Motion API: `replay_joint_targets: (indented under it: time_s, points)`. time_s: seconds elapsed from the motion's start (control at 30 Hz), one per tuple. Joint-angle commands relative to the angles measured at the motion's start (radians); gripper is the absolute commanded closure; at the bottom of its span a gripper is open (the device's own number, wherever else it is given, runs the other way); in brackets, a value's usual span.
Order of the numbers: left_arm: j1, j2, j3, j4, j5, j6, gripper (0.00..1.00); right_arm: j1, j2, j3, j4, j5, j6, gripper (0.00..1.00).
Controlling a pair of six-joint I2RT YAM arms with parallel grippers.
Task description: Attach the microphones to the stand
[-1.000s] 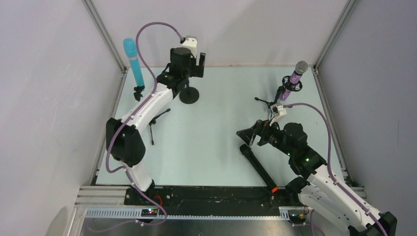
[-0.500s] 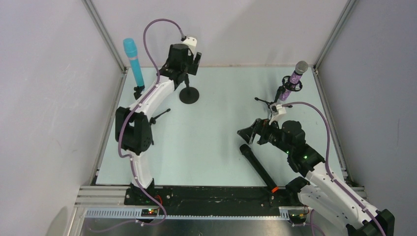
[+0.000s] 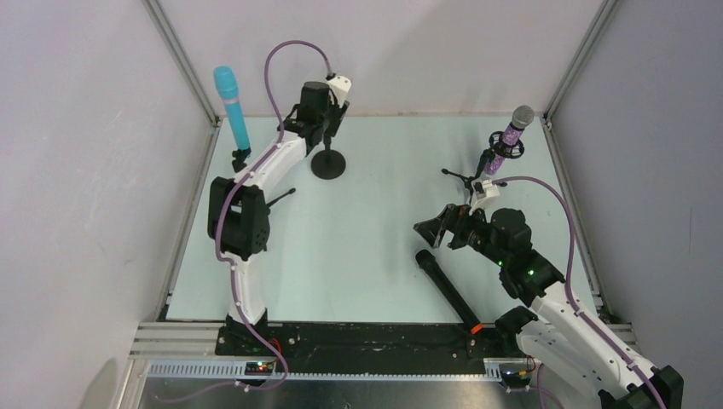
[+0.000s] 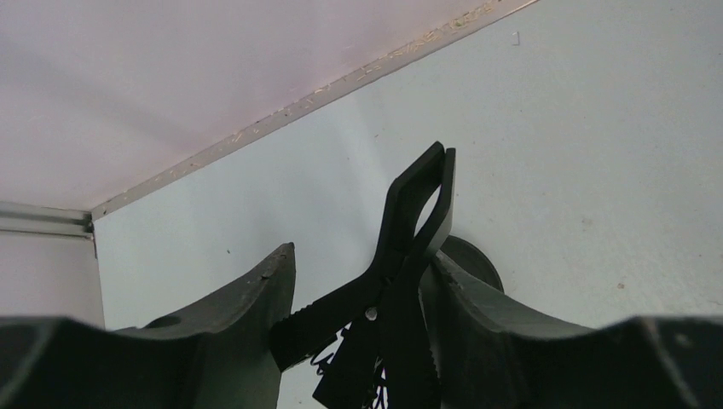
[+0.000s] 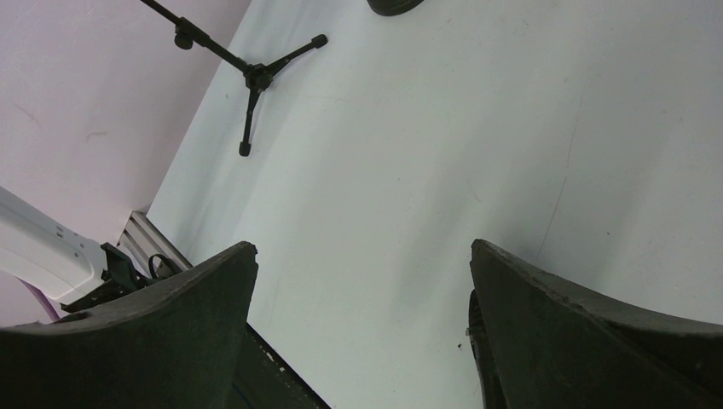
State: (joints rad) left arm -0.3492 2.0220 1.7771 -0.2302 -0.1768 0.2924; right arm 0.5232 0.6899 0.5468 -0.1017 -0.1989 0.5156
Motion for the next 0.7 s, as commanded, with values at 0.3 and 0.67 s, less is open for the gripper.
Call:
replay_joint_targets:
  time_s: [0.3,0.67]
  points:
    - [-0.011,-0.188,-0.119,0.018,0.282,-0.036,0.96,-0.016,-0.007,0.035,0.018,-0.004,-0.034,0.0]
    - [-0.104,-0.471,-0.359,0.017,0.432,-0.087,1.0,-0.031,-0.031,0.034,0.014,-0.003,-0.046,0.0]
